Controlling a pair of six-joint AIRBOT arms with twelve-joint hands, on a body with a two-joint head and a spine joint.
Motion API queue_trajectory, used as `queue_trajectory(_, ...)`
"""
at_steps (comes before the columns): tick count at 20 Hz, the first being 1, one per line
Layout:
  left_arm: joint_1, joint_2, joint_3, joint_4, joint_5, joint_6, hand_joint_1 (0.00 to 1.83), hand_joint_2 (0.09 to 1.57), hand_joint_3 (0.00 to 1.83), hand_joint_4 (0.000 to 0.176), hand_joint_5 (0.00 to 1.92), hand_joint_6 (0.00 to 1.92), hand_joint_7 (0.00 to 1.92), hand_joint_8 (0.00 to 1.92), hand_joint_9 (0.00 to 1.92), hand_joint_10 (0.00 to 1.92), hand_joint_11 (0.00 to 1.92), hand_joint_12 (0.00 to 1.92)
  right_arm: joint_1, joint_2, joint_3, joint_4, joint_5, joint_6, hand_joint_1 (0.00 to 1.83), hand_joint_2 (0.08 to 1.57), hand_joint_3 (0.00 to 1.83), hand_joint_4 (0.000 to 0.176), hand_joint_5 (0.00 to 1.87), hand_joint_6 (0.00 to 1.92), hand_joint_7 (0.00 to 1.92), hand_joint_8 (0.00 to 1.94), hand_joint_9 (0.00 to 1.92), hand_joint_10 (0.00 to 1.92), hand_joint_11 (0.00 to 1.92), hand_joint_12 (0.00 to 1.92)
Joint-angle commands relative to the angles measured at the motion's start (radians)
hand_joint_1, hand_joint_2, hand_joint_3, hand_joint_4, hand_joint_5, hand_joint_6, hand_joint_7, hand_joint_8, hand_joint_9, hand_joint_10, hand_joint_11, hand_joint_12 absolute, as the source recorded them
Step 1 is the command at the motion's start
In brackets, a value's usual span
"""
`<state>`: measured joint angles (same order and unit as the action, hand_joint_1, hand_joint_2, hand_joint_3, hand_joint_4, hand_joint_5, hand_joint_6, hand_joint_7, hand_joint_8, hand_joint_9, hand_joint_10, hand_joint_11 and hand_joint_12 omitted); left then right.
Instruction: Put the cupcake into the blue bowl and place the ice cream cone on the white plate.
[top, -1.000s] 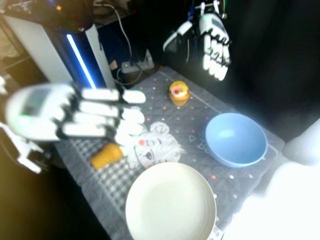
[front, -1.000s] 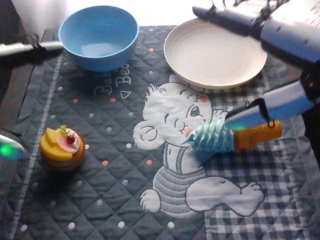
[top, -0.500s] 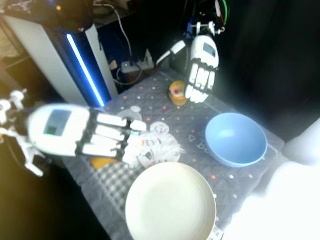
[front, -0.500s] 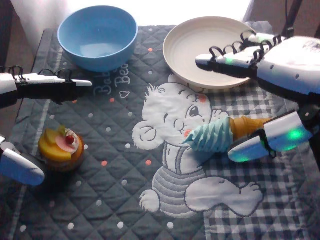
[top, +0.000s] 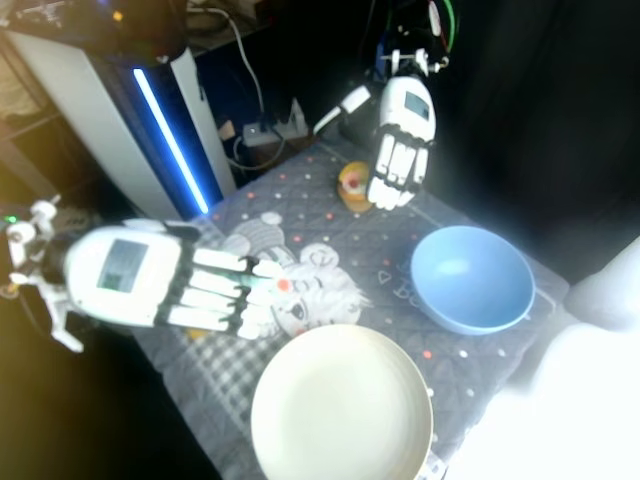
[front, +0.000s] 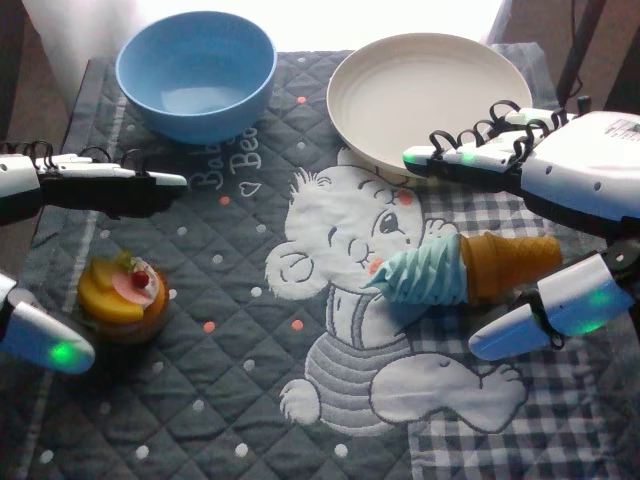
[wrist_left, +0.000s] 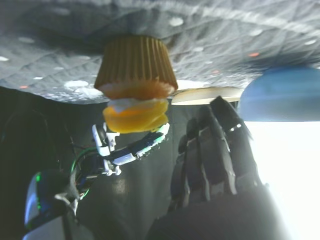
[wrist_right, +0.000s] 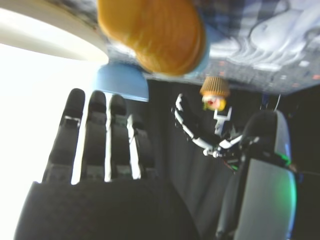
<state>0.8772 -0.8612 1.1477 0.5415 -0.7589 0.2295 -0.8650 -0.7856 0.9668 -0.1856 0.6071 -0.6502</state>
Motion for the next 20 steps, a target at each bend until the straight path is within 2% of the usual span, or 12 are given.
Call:
queue_trajectory(1, -0.012, -0.009, 0.002, -0.028, -0.089, -0.016, 0.67, 0.68, 0.0, 0.0, 0.22, 0.0, 0.35, 0.0, 0.4, 0.01, 0.08, 0.94, 0.008, -0.005, 0.005, 0.012, 0.091, 0.007, 0.56, 0.72, 0.0, 0.04, 0.13, 0.01, 0.38, 0.01, 0.34, 0.01, 0.08, 0.66)
queue_trajectory(5, -0.008, -0.01, 0.0, -0.014, -0.079, -0.029, 0.67, 0.69, 0.0, 0.0, 0.2, 0.0, 0.32, 0.0, 0.36, 0.0, 0.05, 0.89, 0.005, -0.023, 0.017, -0.002, 0.075, 0.024, 0.51, 0.72, 0.0, 0.023, 0.12, 0.0, 0.35, 0.0, 0.34, 0.0, 0.16, 0.52)
queue_trajectory(6, -0.007, -0.011, 0.0, -0.012, -0.078, -0.029, 0.7, 0.68, 0.0, 0.0, 0.22, 0.0, 0.33, 0.0, 0.37, 0.0, 0.07, 0.84, 0.004, -0.027, 0.02, -0.006, 0.072, 0.03, 0.5, 0.72, 0.0, 0.033, 0.13, 0.0, 0.35, 0.0, 0.34, 0.0, 0.2, 0.46)
queue_trajectory(7, -0.007, -0.013, 0.0, -0.008, -0.075, -0.03, 0.66, 0.68, 0.0, 0.0, 0.25, 0.0, 0.35, 0.0, 0.39, 0.0, 0.06, 0.86, 0.003, -0.032, 0.023, -0.012, 0.067, 0.036, 0.49, 0.72, 0.0, 0.059, 0.15, 0.0, 0.38, 0.01, 0.37, 0.01, 0.24, 0.46)
queue_trajectory(10, -0.007, -0.021, 0.0, 0.005, -0.064, -0.035, 0.65, 0.68, 0.0, 0.0, 0.25, 0.0, 0.38, 0.0, 0.43, 0.01, 0.08, 0.92, 0.002, -0.048, 0.034, -0.026, 0.054, 0.049, 0.49, 0.71, 0.0, 0.056, 0.15, 0.0, 0.37, 0.01, 0.38, 0.01, 0.25, 0.46)
queue_trajectory(11, -0.006, -0.024, 0.0, 0.008, -0.061, -0.036, 0.65, 0.69, 0.0, 0.0, 0.25, 0.0, 0.4, 0.0, 0.45, 0.0, 0.13, 0.88, 0.001, -0.054, 0.038, -0.027, 0.051, 0.05, 0.46, 0.75, 0.01, 0.038, 0.12, 0.0, 0.36, 0.0, 0.35, 0.0, 0.22, 0.45)
queue_trajectory(13, 0.0, -0.03, 0.001, 0.008, -0.057, -0.036, 0.64, 0.69, 0.0, 0.0, 0.26, 0.0, 0.41, 0.0, 0.46, 0.01, 0.16, 0.89, -0.005, -0.065, 0.048, -0.026, 0.046, 0.055, 0.47, 0.74, 0.0, 0.041, 0.12, 0.0, 0.36, 0.0, 0.34, 0.0, 0.2, 0.44)
queue_trajectory(16, 0.003, -0.041, 0.007, 0.008, -0.053, -0.038, 0.67, 0.65, 0.0, 0.0, 0.3, 0.0, 0.43, 0.0, 0.49, 0.01, 0.19, 0.93, -0.013, -0.075, 0.061, -0.025, 0.045, 0.071, 0.5, 0.74, 0.0, 0.043, 0.15, 0.0, 0.37, 0.0, 0.36, 0.0, 0.18, 0.58)
queue_trajectory(17, 0.003, -0.043, 0.009, 0.008, -0.052, -0.038, 0.69, 0.65, 0.0, 0.0, 0.3, 0.0, 0.44, 0.0, 0.5, 0.01, 0.2, 0.94, -0.015, -0.077, 0.063, -0.024, 0.045, 0.074, 0.48, 0.74, 0.0, 0.036, 0.15, 0.0, 0.37, 0.0, 0.36, 0.0, 0.19, 0.61)
queue_trajectory(18, 0.003, -0.048, 0.012, 0.008, -0.049, -0.038, 0.72, 0.65, 0.0, 0.0, 0.32, 0.01, 0.45, 0.01, 0.5, 0.01, 0.19, 0.94, -0.017, -0.078, 0.066, -0.022, 0.045, 0.076, 0.51, 0.77, 0.0, 0.008, 0.19, 0.0, 0.37, 0.0, 0.38, 0.0, 0.18, 0.66)
queue_trajectory(19, 0.003, -0.051, 0.013, 0.008, -0.048, -0.038, 0.75, 0.67, 0.0, 0.0, 0.33, 0.01, 0.46, 0.01, 0.51, 0.01, 0.2, 0.95, -0.018, -0.079, 0.068, -0.021, 0.045, 0.076, 0.57, 0.78, 0.0, 0.001, 0.26, 0.01, 0.4, 0.0, 0.41, 0.01, 0.19, 0.67)
queue_trajectory(20, 0.002, -0.054, 0.016, 0.008, -0.045, -0.038, 0.86, 0.73, 0.01, 0.0, 0.44, 0.01, 0.52, 0.01, 0.56, 0.02, 0.26, 0.93, -0.019, -0.08, 0.071, -0.018, 0.045, 0.076, 0.78, 0.87, 0.0, 0.0, 0.39, 0.01, 0.48, 0.0, 0.52, 0.02, 0.32, 0.64)
